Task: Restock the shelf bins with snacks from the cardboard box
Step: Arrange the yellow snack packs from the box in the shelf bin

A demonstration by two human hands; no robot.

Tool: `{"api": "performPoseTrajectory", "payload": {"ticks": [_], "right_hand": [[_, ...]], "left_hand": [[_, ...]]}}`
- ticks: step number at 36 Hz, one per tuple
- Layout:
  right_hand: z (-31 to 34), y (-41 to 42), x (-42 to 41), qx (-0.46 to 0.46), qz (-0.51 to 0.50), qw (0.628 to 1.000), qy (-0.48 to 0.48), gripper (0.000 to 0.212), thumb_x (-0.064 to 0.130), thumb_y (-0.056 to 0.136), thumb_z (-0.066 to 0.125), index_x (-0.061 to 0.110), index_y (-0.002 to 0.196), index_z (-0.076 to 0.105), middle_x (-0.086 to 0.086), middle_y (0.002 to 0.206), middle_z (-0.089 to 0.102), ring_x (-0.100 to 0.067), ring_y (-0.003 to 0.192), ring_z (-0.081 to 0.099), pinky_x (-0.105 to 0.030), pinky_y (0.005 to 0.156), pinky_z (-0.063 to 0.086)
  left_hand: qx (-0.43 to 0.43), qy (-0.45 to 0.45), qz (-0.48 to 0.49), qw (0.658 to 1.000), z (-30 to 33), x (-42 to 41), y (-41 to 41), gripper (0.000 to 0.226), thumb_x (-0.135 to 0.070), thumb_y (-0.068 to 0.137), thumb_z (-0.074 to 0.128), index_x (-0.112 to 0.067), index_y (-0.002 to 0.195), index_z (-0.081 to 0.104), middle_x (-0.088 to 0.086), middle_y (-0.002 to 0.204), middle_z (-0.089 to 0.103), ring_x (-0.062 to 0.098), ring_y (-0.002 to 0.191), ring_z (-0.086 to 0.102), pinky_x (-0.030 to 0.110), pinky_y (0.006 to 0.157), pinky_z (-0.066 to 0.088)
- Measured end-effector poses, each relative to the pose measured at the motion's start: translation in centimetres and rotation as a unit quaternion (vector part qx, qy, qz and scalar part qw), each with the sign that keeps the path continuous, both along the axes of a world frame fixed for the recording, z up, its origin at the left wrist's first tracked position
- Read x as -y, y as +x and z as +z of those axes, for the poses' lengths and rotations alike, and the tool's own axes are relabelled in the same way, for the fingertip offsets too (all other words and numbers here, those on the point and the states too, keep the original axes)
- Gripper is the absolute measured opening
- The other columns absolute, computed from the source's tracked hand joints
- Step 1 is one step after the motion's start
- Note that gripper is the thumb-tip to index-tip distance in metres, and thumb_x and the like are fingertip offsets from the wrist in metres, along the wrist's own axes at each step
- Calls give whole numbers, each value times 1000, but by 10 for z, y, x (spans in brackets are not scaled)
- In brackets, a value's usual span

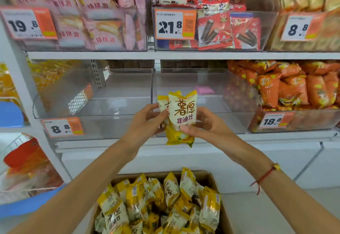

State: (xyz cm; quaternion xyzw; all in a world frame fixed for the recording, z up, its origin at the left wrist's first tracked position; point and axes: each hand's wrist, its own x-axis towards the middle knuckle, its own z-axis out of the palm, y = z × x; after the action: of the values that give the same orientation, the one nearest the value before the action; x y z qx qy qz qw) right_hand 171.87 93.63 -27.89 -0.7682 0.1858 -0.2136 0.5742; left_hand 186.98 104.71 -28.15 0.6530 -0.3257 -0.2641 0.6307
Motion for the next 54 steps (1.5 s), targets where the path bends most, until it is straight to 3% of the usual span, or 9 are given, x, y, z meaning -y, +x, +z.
{"api": "performPoseTrajectory", "payload": {"ticks": [7, 11, 16, 21, 27, 36, 46, 49, 54], "right_hand": [[28, 26, 34, -43, 77, 996, -25, 83, 29, 55, 91, 18, 127, 52, 4, 112, 71, -7, 107, 64, -27, 94, 52], [33, 47, 54, -20, 76, 997, -28, 82, 26, 56, 89, 22, 127, 50, 4, 112, 70, -7, 105, 65, -25, 88, 53], [29, 73, 88, -41, 62, 996, -49, 41, 6, 77, 73, 24, 111, 57, 11, 98, 70, 0, 86, 67, -18, 78, 53], [12, 113, 139, -115, 16, 988, -97, 65, 23, 69, 85, 14, 124, 52, 8, 103, 70, 4, 83, 66, -12, 64, 49], [-14, 179, 175, -170, 46, 977, -120, 65, 19, 68, 87, 16, 121, 50, 0, 109, 68, -11, 96, 67, -23, 73, 56], [-54, 239, 196, -175, 57, 981, -64, 116, 35, 40, 96, 17, 137, 35, -3, 130, 54, -15, 114, 59, -34, 92, 54], [-62, 228, 202, -133, -30, 989, -50, 77, 32, 73, 82, 28, 140, 42, -4, 132, 48, -17, 114, 52, -26, 82, 50], [-63, 229, 203, -122, -39, 991, -40, 88, 21, 73, 83, 22, 145, 32, 1, 130, 49, -15, 107, 54, -20, 66, 51], [-69, 235, 198, -123, -48, 990, -58, 85, 17, 74, 82, 16, 144, 34, -1, 143, 43, -19, 118, 52, -28, 73, 55]], "left_hand": [[71, 10, -67, 995, 34, 30, 17, 14, -24, 95, 55, -31, 106, 60, -9, 100, 70, -5, 76, 68, 11, 60, 51], [121, 36, -61, 990, 47, 48, 29, 38, -32, 96, 52, -25, 134, 52, -7, 126, 62, 2, 102, 60, 14, 78, 50], [245, 56, -12, 968, 41, 62, 59, 40, -40, 98, 44, -25, 134, 52, -12, 126, 53, 0, 113, 44, 6, 85, 33], [388, 114, 106, 909, -5, 63, 107, 49, -43, 96, 44, -28, 143, 39, -8, 140, 43, 14, 134, 34, 24, 105, 28], [315, 110, 69, 940, -30, 66, 120, 65, -68, 82, 28, -43, 142, 36, -14, 134, 52, 8, 109, 56, 30, 95, 43], [256, 39, -6, 966, -37, 66, 128, 44, -69, 87, 38, -59, 130, 40, -41, 124, 50, -3, 112, 57, 41, 98, 49], [304, 61, 25, 950, -35, 66, 122, 62, -67, 84, 30, -42, 140, 38, -23, 134, 51, -1, 109, 56, 40, 96, 50], [321, 79, 32, 943, -33, 65, 118, 68, -69, 81, 24, -43, 142, 35, -22, 135, 50, -3, 108, 52, 38, 97, 49], [345, 109, 38, 932, -31, 61, 116, 69, -71, 80, 23, -45, 143, 30, -25, 136, 48, -4, 110, 55, 32, 97, 46]]}}
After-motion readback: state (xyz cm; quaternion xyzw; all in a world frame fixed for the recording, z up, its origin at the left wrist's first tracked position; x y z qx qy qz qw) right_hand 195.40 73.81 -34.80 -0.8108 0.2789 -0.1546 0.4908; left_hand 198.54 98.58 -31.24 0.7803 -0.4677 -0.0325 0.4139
